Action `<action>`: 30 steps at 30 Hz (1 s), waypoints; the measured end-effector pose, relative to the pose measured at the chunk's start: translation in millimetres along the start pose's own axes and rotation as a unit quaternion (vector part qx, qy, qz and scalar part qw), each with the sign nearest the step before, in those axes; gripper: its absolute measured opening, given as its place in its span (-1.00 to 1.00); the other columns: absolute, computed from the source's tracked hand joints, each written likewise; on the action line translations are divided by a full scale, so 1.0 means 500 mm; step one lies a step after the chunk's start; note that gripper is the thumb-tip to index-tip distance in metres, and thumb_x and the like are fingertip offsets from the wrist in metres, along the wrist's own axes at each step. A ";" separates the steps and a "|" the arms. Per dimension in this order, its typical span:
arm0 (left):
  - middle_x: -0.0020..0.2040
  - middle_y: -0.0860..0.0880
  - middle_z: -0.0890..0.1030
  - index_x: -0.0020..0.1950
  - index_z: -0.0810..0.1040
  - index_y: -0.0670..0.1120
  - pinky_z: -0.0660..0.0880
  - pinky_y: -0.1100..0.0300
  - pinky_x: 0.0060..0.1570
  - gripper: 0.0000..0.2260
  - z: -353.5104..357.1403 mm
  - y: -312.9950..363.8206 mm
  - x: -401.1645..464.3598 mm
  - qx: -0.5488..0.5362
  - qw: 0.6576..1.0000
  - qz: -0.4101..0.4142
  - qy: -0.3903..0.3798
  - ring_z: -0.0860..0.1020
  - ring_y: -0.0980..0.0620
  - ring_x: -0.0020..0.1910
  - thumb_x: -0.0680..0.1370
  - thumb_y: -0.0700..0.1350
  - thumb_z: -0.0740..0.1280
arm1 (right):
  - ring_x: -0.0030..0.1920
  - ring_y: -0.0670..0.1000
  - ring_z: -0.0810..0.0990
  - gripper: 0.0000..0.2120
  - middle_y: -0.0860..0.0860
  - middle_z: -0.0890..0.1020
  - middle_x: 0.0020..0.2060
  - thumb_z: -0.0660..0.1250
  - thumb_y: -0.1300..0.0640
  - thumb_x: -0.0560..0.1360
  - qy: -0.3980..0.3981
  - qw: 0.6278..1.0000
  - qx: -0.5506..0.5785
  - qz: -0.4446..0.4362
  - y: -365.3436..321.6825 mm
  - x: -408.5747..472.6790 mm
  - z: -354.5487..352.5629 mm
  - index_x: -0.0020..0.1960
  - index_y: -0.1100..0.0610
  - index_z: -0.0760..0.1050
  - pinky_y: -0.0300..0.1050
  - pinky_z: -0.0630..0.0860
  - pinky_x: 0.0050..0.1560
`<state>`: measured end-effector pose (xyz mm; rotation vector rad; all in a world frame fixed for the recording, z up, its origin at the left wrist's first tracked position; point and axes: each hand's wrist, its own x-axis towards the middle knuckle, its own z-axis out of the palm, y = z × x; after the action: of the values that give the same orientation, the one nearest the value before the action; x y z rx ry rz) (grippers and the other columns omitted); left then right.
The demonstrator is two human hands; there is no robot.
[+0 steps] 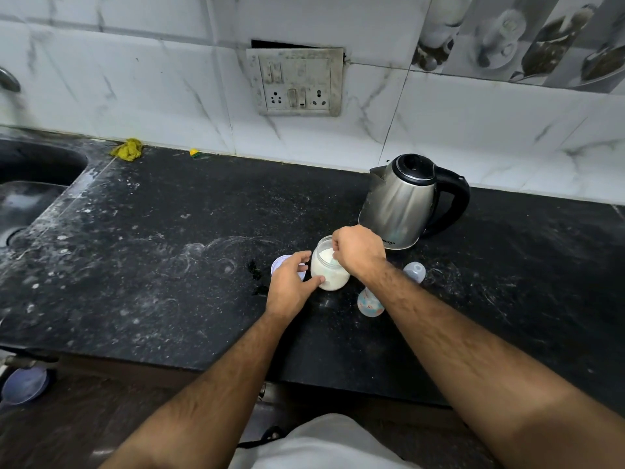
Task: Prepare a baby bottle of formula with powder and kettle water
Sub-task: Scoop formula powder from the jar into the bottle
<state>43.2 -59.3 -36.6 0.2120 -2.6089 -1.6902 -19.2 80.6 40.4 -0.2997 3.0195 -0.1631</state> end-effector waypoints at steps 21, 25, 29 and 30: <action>0.05 0.21 0.61 0.17 0.60 0.05 0.54 0.21 0.13 -0.67 -0.007 -0.013 0.011 -0.042 0.999 -0.008 0.007 0.62 0.13 0.06 0.45 -0.20 0.50 | -0.20 0.05 0.70 -0.77 0.11 0.69 -0.23 0.27 0.44 0.52 -0.129 0.892 0.392 0.183 0.066 0.007 0.006 -0.17 0.19 0.59 -0.05 0.66 0.04; 0.16 0.01 0.63 0.15 0.60 0.07 0.49 0.40 0.03 -0.67 -0.026 -0.024 0.023 -0.040 0.999 -0.009 0.007 0.61 0.15 0.08 0.45 -0.21 0.49 | -0.20 0.04 0.69 -0.76 0.11 0.68 -0.21 0.28 0.45 0.52 -0.133 0.890 0.401 0.171 0.050 0.017 0.015 -0.19 0.19 0.58 -0.06 0.65 0.03; 0.15 0.05 0.65 0.16 0.59 0.08 0.54 0.16 0.17 -0.66 -0.037 -0.031 0.029 -0.039 0.999 -0.012 0.004 0.62 0.08 0.11 0.45 -0.22 0.49 | -0.06 0.12 0.72 -0.79 0.19 0.71 -0.11 0.32 0.45 0.48 -0.124 0.896 0.396 0.157 0.043 0.016 0.019 -0.20 0.18 0.59 0.01 0.64 0.08; 0.14 0.06 0.65 0.16 0.58 0.08 0.55 0.11 0.20 -0.65 -0.037 -0.031 0.029 -0.041 0.999 -0.016 0.004 0.62 0.07 0.11 0.45 -0.22 0.49 | -0.06 0.11 0.72 -0.79 0.19 0.71 -0.09 0.32 0.44 0.49 -0.123 0.897 0.395 0.156 0.042 0.016 0.021 -0.19 0.17 0.58 0.01 0.64 0.09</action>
<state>32.0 -84.3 -44.0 0.2596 -2.5374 -1.7974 -29.9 98.5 27.1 0.2228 2.4344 -1.1638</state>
